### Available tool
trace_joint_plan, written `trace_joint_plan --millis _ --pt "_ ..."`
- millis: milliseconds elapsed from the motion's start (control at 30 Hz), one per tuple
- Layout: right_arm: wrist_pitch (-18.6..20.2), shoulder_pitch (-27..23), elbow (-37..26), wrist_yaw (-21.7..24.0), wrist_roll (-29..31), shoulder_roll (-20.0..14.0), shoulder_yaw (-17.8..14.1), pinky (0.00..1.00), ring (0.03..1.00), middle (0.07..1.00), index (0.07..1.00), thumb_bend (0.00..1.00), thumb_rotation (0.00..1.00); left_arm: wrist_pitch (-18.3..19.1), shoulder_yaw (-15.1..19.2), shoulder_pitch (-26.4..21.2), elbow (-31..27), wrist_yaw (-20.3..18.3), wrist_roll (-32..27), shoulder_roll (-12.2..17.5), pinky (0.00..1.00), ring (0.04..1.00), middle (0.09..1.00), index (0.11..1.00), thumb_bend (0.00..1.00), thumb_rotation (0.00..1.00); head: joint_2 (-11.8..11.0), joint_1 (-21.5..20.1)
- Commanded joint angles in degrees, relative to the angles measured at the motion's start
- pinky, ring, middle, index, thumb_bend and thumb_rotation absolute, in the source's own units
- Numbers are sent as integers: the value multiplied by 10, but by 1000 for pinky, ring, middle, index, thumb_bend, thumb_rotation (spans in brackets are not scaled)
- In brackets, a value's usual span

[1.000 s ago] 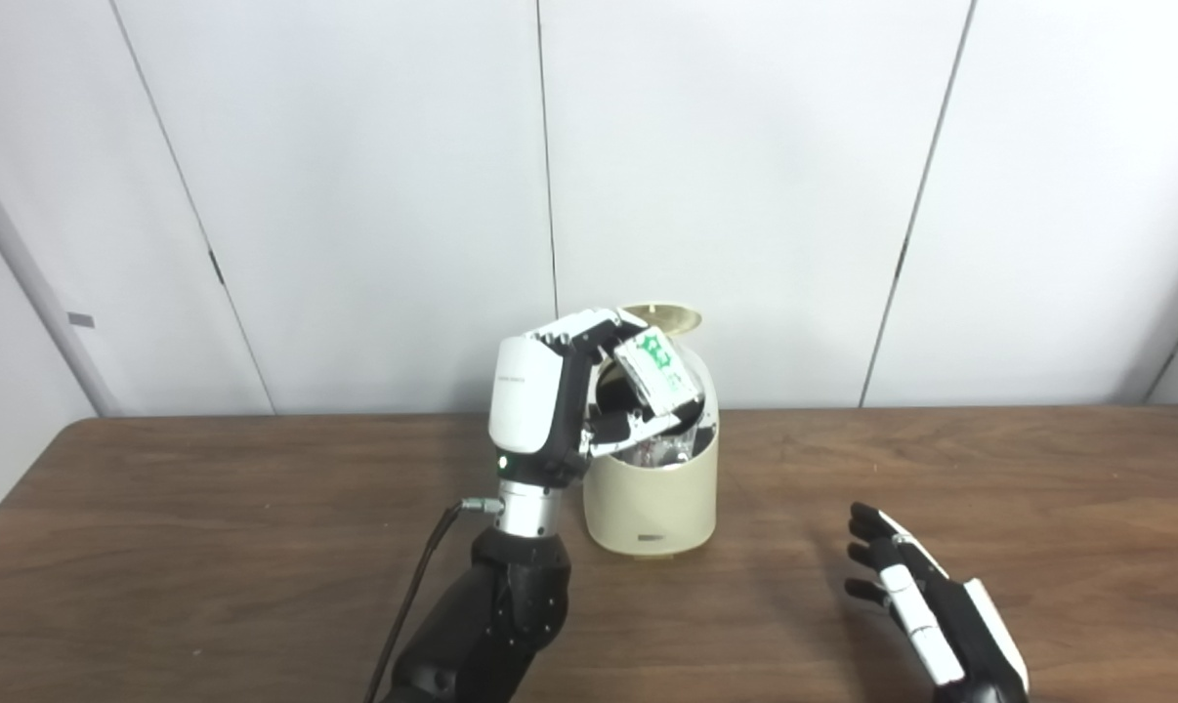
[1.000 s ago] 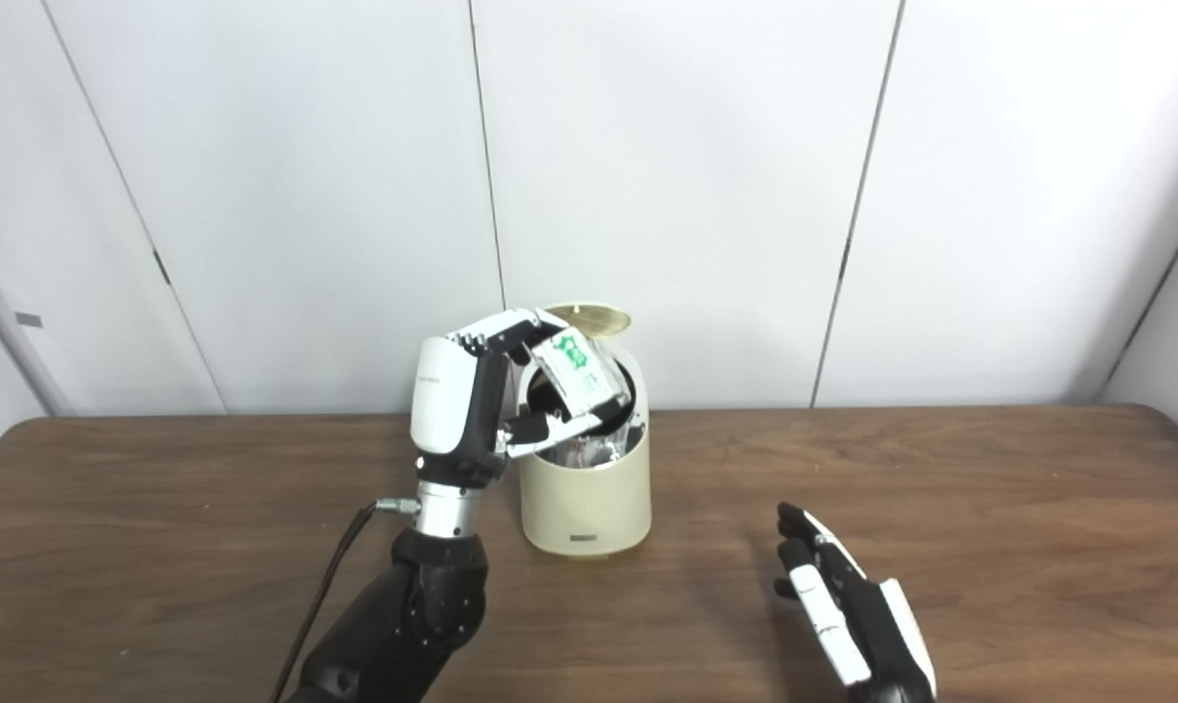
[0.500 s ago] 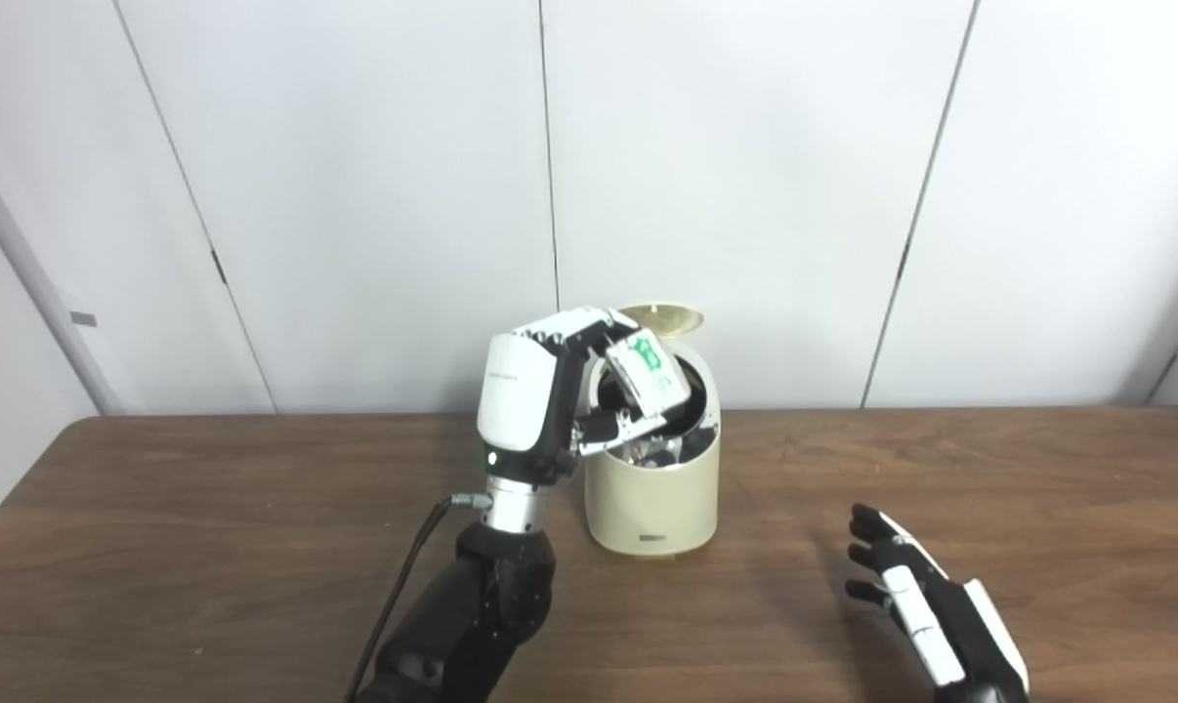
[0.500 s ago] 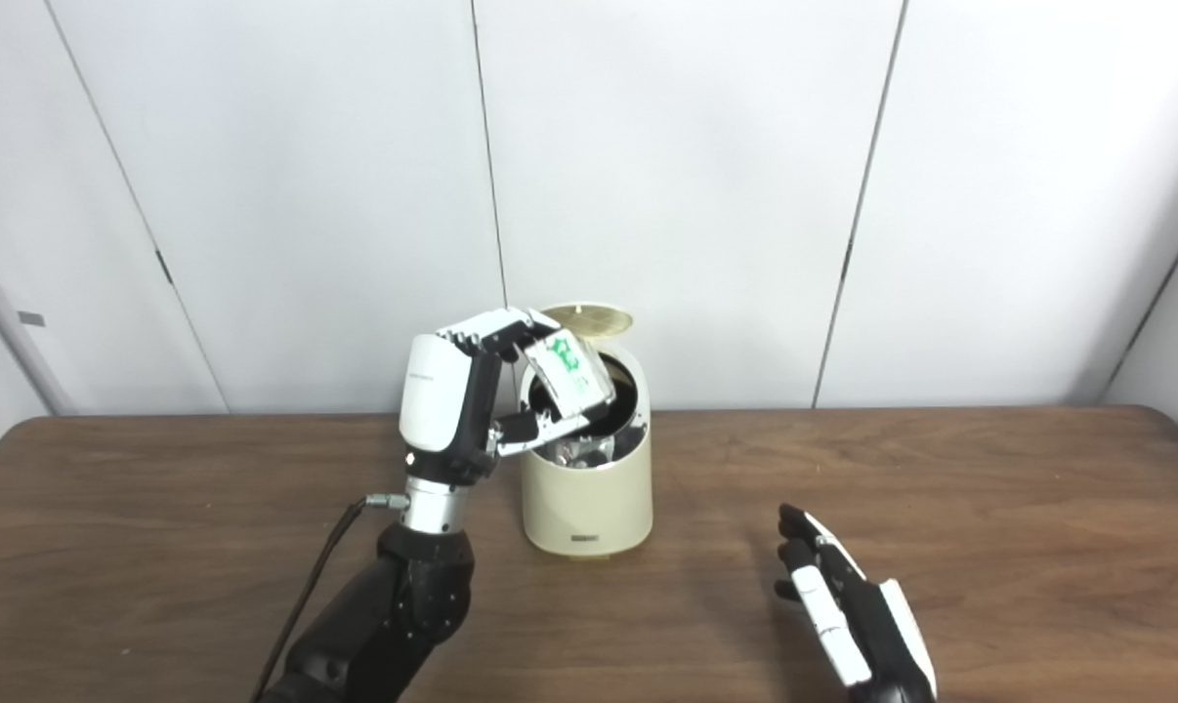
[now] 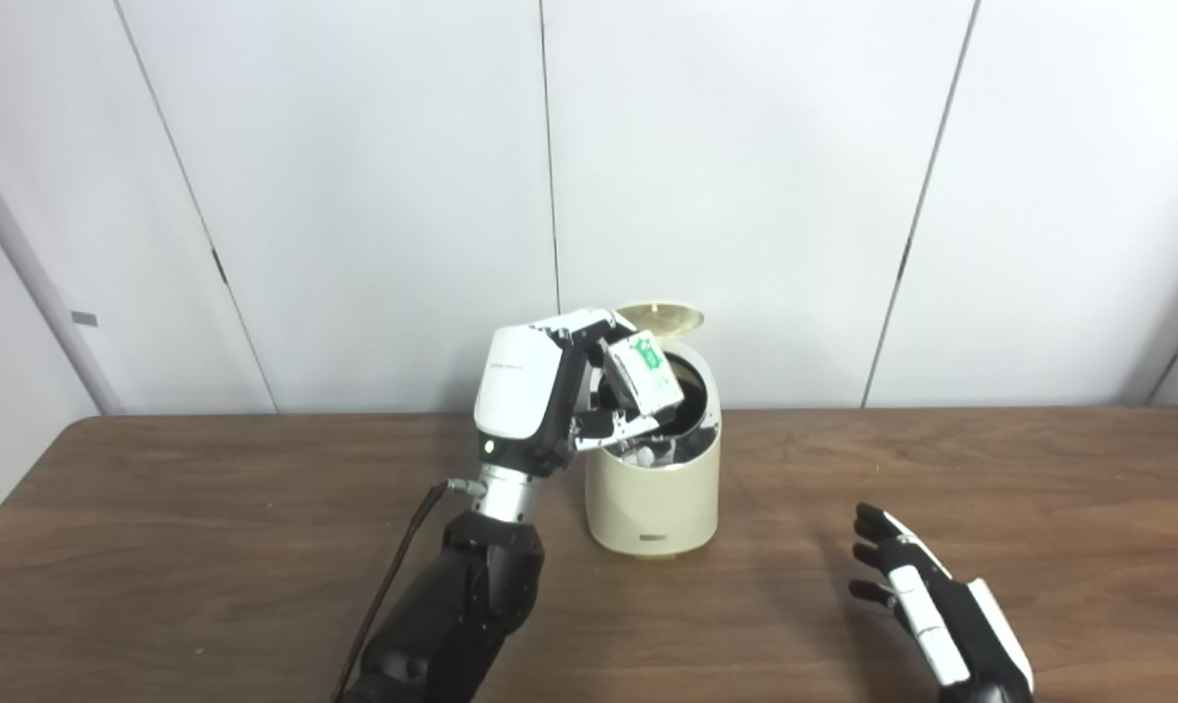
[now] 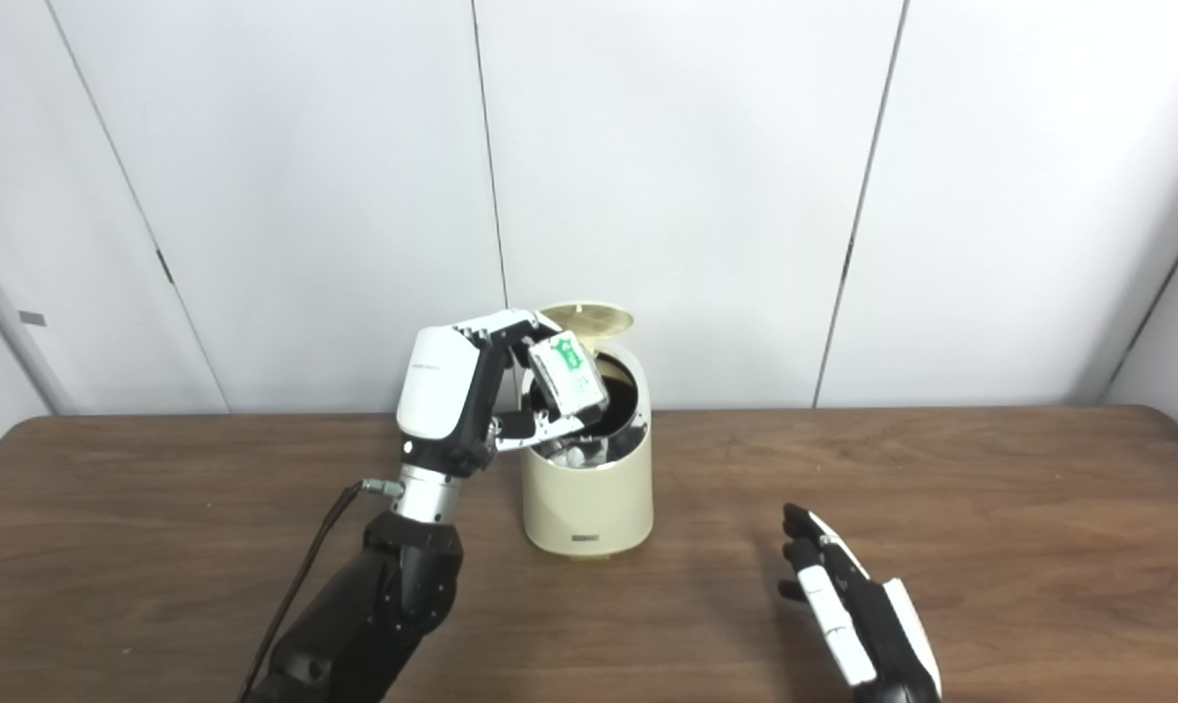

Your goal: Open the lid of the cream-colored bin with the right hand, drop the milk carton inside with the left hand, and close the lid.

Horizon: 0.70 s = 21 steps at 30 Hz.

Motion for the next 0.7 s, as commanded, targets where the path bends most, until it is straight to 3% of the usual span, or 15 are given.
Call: trace_joint_plan --millis 0,200,267,367,433,467,533,667 --pt "-21 -12 -13 0 0 -3 -2 772 885 906 903 567 944 16 8 -25 -22 2 0 1 347 412 485 505 475 0 2 2" --pt "-20 -13 -11 3 6 -4 -3 782 890 908 905 570 940 52 17 -11 -56 -56 -20 -3 322 440 511 517 476 0 3 3" --pt "-19 -13 -11 3 5 -5 -2 778 886 906 903 565 938 58 19 -9 -65 -69 -24 -5 370 421 500 514 497 0 3 4" --pt "-19 -13 -10 2 2 -5 -2 774 882 902 899 564 938 69 20 -6 -76 -81 -26 -6 379 474 471 501 523 0 3 4" --pt "-19 -13 -10 1 3 -4 -3 776 882 900 898 563 933 80 19 -6 -84 -89 -22 -6 382 483 558 495 524 50 4 4" --pt "-19 -13 -10 1 4 -4 -3 777 881 899 898 564 932 86 19 -6 -87 -92 -20 -6 384 483 571 552 725 67 4 4" --pt "-18 -15 -10 1 4 -4 -3 781 882 896 896 560 928 98 16 -7 -90 -96 -12 -4 420 510 595 616 910 107 5 2" --pt "-16 -17 -10 2 5 -5 -4 777 876 887 892 567 926 107 12 -6 -94 -108 -9 -1 427 514 619 662 969 139 5 1"
